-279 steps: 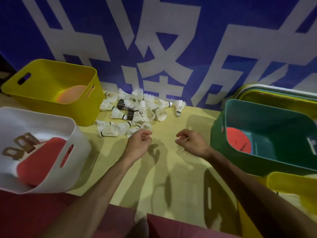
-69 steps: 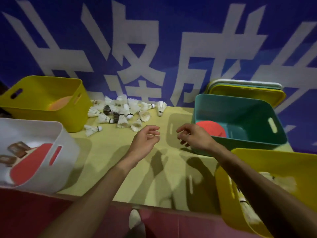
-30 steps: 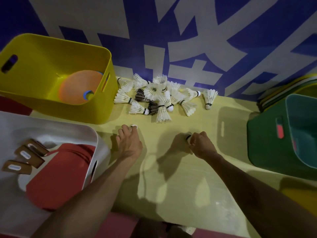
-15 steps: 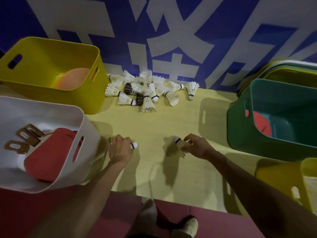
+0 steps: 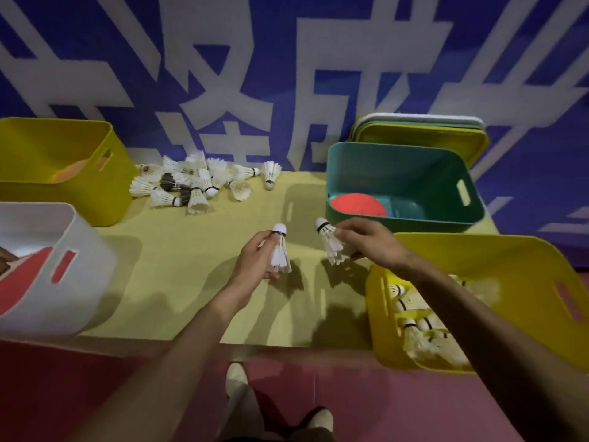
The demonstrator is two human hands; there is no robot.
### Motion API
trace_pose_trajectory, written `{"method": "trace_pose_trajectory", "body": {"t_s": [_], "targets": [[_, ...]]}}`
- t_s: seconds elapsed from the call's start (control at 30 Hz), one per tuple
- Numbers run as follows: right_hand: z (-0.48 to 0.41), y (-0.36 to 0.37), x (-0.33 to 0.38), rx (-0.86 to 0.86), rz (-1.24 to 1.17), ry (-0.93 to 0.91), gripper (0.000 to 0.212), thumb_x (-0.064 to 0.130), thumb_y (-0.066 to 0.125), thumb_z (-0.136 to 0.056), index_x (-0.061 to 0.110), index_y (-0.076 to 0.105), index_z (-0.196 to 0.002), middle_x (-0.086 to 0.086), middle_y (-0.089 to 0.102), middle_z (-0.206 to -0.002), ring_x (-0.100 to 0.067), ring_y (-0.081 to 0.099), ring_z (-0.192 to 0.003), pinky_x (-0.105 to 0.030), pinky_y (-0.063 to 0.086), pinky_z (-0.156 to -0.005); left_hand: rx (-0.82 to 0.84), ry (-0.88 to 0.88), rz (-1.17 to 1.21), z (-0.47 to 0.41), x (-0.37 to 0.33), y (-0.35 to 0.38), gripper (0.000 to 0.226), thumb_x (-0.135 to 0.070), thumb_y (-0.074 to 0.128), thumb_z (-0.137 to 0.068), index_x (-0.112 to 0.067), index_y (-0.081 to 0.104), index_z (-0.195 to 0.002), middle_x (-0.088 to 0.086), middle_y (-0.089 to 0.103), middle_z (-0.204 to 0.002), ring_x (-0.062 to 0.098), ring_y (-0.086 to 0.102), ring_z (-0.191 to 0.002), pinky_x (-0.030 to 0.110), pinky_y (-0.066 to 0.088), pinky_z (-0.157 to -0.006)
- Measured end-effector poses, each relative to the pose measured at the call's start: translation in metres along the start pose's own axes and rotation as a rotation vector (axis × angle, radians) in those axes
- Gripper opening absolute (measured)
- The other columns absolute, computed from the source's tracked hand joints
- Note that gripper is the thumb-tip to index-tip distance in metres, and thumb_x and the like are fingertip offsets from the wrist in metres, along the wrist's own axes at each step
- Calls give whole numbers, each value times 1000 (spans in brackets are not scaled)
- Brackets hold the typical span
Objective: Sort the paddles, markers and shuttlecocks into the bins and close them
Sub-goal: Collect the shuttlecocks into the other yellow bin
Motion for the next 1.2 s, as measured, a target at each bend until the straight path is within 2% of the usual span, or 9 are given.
{"method": "trace_pose_trajectory", "body": {"t_s": [0.07, 0.17, 0.33, 0.43, 0.57, 0.7, 0.9, 1.07, 1.2], "targets": [[21, -34, -10, -57, -77, 6, 13, 25, 57, -94, 17, 65, -99, -6, 63, -89, -17, 59, -78, -39, 55, -73, 44, -9, 61, 15, -19, 35, 23, -33, 48, -97, -13, 59, -105, 10, 62, -83, 25, 61, -68, 28, 51, -53], [48, -79, -32, -141, -121, 22, 17, 25, 55, -95, 15, 65, -103, -1, 63, -86, -14, 58, -78, -32, 53, -67, 130, 61, 41, 32, -46, 83, 18, -24, 40, -95, -15, 55, -98, 13, 60, -90, 25, 57, -76, 34, 46, -61], [80, -131, -84, -199, -71, 96, 23, 29, 57, -93, 15, 64, -111, -4, 66, -100, -14, 59, -84, -24, 47, -69, 304, 205, -112, 60, -77, 161, 13, -20, 50, -96, -23, 62, -97, 0, 64, -91, 13, 57, -78, 29, 45, -68], [95, -151, -121, -195, 0, 195, 29, 28, 62, -88, 18, 61, -115, -7, 65, -105, -19, 60, -90, -30, 47, -74, 383, 297, -286, 73, -82, 201, 18, -29, 55, -94, -19, 66, -105, -4, 65, -91, 9, 59, -74, 25, 44, -68], [111, -167, -149, -212, 46, 275, 35, 29, 63, -88, 15, 58, -119, -8, 62, -111, -22, 60, -97, -33, 48, -78, 409, 331, -433, 78, -77, 232, 29, -41, 56, -92, -21, 61, -113, -3, 63, -109, 16, 60, -92, 31, 47, -78], [117, -174, -156, -237, 119, 274, 33, 37, 62, -88, 16, 61, -114, -6, 63, -113, -21, 59, -99, -36, 50, -84, 400, 328, -496, 79, -77, 243, 35, -42, 54, -93, -20, 57, -120, -1, 61, -116, 17, 58, -101, 36, 48, -88], [111, -170, -142, -233, 314, 238, 36, 41, 59, -90, 16, 62, -116, -3, 61, -116, -17, 56, -103, -28, 44, -80, 463, 339, -633, 82, -70, 248, 45, -40, 50, -96, -16, 50, -134, 2, 57, -126, 16, 56, -113, 26, 43, -91], [97, -161, -112, -282, 251, 139, 26, 29, 59, -92, 13, 65, -111, -3, 66, -101, -18, 64, -90, -30, 51, -74, 426, 404, -531, 75, -83, 226, 25, -25, 53, -96, -18, 60, -119, -3, 62, -118, 12, 60, -103, 23, 46, -91], [80, -137, -75, -280, 149, 49, 16, 24, 59, -92, 14, 64, -104, -5, 68, -91, -17, 69, -76, -31, 56, -67, 373, 416, -422, 54, -90, 191, 14, -20, 58, -93, -31, 63, -100, -3, 67, -108, 11, 64, -98, 30, 51, -92]]}}
Point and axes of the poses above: each hand's wrist, its own z-axis away from the middle knuckle, its own y-axis out of the palm, x = y × z, the point moved 9 cm from there along -z, towards the middle knuckle
